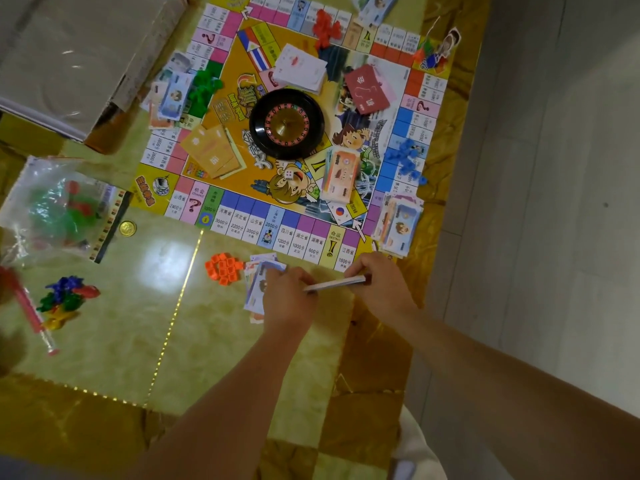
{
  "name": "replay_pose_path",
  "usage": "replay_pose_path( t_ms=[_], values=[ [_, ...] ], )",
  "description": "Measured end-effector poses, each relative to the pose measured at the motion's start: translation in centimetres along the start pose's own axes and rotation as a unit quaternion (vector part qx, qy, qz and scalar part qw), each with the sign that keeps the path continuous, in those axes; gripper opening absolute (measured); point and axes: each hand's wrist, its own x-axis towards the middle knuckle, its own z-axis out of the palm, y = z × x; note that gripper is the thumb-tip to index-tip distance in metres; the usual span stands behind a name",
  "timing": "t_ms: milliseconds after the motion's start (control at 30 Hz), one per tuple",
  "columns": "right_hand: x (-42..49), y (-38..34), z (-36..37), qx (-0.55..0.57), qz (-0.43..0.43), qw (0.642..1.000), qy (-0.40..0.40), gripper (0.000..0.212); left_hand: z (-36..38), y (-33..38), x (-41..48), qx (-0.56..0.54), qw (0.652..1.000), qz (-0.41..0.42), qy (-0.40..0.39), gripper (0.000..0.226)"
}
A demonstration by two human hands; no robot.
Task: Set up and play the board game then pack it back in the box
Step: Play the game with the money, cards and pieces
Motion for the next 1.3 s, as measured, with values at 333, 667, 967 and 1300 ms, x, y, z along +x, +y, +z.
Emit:
replay_pose_path(
  t_ms=[333,667,967,1300],
  values=[
    [-1.1,2.5,1.2,-0.009,-0.026,0.999,0.033,0.026,2.4,0.5,-1.0,-0.003,1.0,-0.002,0.019,0.031],
    [-1.5,3.2,0.9,-0.045,-0.056,0.997,0.015,0.024,2.9,1.4,-1.9,-0.055,0.998,0.031,-0.03,0.037],
    [-0.6,2.0,0.2,-0.011,-0.075,0.996,0.035,0.018,2.4,1.8,-2.1,-0.049,0.997,-0.024,0.055,0.037],
    [0.9,1.1,-1.3,-0.023,-0.014,0.999,-0.037,0.026,0.3,3.0,-1.0,0.016,1.0,-0.003,0.003,0.038]
  ],
)
